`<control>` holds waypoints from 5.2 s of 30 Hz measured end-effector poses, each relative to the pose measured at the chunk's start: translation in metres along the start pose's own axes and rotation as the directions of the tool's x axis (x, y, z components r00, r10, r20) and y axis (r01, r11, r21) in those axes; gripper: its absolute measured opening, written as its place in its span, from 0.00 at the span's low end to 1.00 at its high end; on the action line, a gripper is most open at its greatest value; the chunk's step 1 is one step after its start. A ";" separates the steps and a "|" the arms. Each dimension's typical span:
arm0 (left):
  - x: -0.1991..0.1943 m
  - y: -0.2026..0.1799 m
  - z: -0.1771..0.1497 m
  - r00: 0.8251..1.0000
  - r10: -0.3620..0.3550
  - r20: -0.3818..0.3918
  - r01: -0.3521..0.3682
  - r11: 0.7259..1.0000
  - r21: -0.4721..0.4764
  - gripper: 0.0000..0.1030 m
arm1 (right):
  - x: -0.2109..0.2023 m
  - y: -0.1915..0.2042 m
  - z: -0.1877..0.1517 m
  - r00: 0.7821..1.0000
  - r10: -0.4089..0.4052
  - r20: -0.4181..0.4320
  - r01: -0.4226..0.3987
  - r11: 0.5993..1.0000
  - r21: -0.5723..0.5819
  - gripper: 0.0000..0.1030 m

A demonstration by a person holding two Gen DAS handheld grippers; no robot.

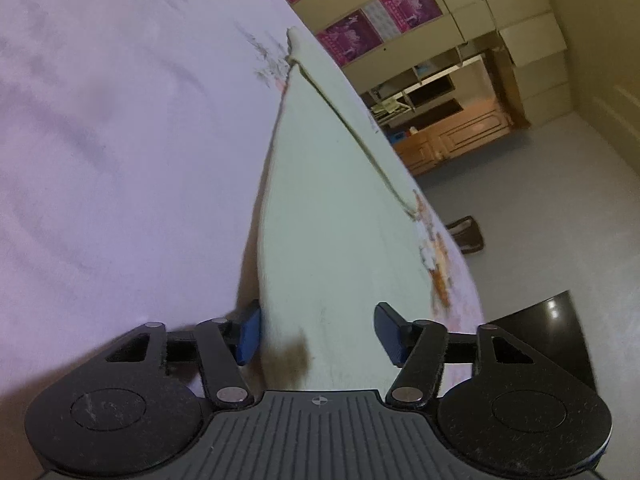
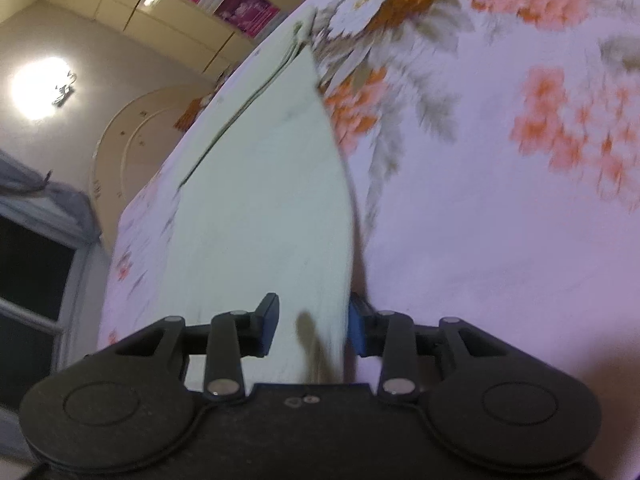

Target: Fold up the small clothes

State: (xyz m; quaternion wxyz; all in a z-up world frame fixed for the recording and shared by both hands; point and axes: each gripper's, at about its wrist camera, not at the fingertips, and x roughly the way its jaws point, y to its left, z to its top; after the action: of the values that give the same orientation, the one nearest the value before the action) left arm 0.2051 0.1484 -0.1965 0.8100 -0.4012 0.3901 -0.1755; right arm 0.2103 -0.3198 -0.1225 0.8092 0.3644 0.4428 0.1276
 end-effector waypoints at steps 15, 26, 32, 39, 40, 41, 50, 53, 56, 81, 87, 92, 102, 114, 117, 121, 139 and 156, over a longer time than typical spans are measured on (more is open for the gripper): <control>-0.023 -0.054 0.037 0.981 0.004 0.192 -0.002 1.000 -0.012 0.02 | -0.027 0.037 0.021 0.987 0.061 0.147 -0.052 0.996 -0.067 0.05; 0.053 -0.094 0.170 0.967 -0.023 0.252 0.027 1.000 -0.013 0.02 | 0.002 0.097 0.148 0.963 0.087 0.256 -0.049 0.987 -0.152 0.05; 0.127 -0.073 0.241 0.970 0.005 0.244 0.010 0.998 -0.060 0.02 | 0.056 0.095 0.226 0.959 0.061 0.278 -0.042 0.996 -0.075 0.05; 0.206 -0.047 0.301 0.979 0.046 0.198 -0.032 0.997 -0.071 0.03 | 0.137 0.064 0.294 0.965 0.018 0.260 -0.035 0.998 0.060 0.05; 0.216 -0.044 0.308 0.981 0.052 0.189 -0.039 0.997 -0.070 0.02 | 0.146 0.059 0.302 0.966 0.014 0.258 -0.034 0.997 0.075 0.05; 0.228 -0.040 0.316 0.982 0.060 0.177 -0.048 0.996 -0.068 0.03 | 0.156 0.054 0.309 0.968 0.010 0.252 -0.035 0.995 0.093 0.05; 0.277 -0.030 0.354 0.975 0.110 0.194 -0.113 0.994 0.004 0.42 | 0.214 0.022 0.348 0.956 -0.005 0.292 -0.025 0.995 0.097 0.47; 0.274 -0.037 0.356 0.958 0.134 0.252 -0.161 0.983 0.089 0.71 | 0.207 0.022 0.349 0.939 -0.010 0.343 -0.006 0.999 0.047 0.55; 0.282 -0.041 0.359 0.970 0.128 0.208 -0.164 0.972 0.166 0.63 | 0.199 0.025 0.350 0.938 -0.012 0.348 0.018 1.000 -0.013 0.51; 0.291 -0.070 0.358 0.936 0.214 0.279 -0.316 0.861 0.398 0.03 | 0.227 0.107 0.349 0.874 -0.211 0.438 0.430 0.757 -0.493 0.04; 0.301 -0.070 0.356 0.928 0.242 0.282 -0.345 0.845 0.409 0.03 | 0.246 0.080 0.351 0.871 -0.293 0.395 0.461 0.765 -0.449 0.04; 0.290 -0.098 0.353 0.872 0.279 0.402 -0.454 0.769 0.451 0.81 | 0.232 0.100 0.339 0.833 -0.293 0.470 0.512 0.731 -0.452 0.36; 0.369 -0.170 0.300 0.940 0.275 0.202 -0.339 0.696 0.632 0.82 | 0.308 0.167 0.290 0.930 -0.230 0.287 0.365 0.679 -0.637 0.37; 0.315 -0.132 0.320 0.862 0.366 0.350 -0.505 0.672 0.541 0.82 | 0.244 0.099 0.330 0.833 -0.383 0.399 0.539 0.724 -0.431 0.39; 0.304 -0.149 0.300 0.888 0.294 0.353 -0.454 0.684 0.571 0.82 | 0.230 0.118 0.307 0.846 -0.303 0.438 0.502 0.731 -0.463 0.41; 0.310 -0.163 0.259 0.915 0.280 0.289 -0.402 0.684 0.609 0.82 | 0.248 0.146 0.267 0.907 -0.226 0.356 0.406 0.696 -0.592 0.39; 0.236 -0.159 0.216 0.863 0.362 0.353 -0.505 0.635 0.584 0.82 | 0.211 0.146 0.204 0.874 -0.287 0.393 0.482 0.622 -0.617 0.40; 0.214 -0.148 0.152 0.848 0.425 0.316 -0.528 0.633 0.566 0.82 | 0.202 0.156 0.116 0.877 -0.342 0.336 0.478 0.562 -0.675 0.40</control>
State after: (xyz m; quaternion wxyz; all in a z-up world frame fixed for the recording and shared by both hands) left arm 0.4623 0.0069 -0.1287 0.9407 0.0013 0.3362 -0.0443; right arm 0.4380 -0.1592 -0.0993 0.9266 -0.1004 0.3550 0.0728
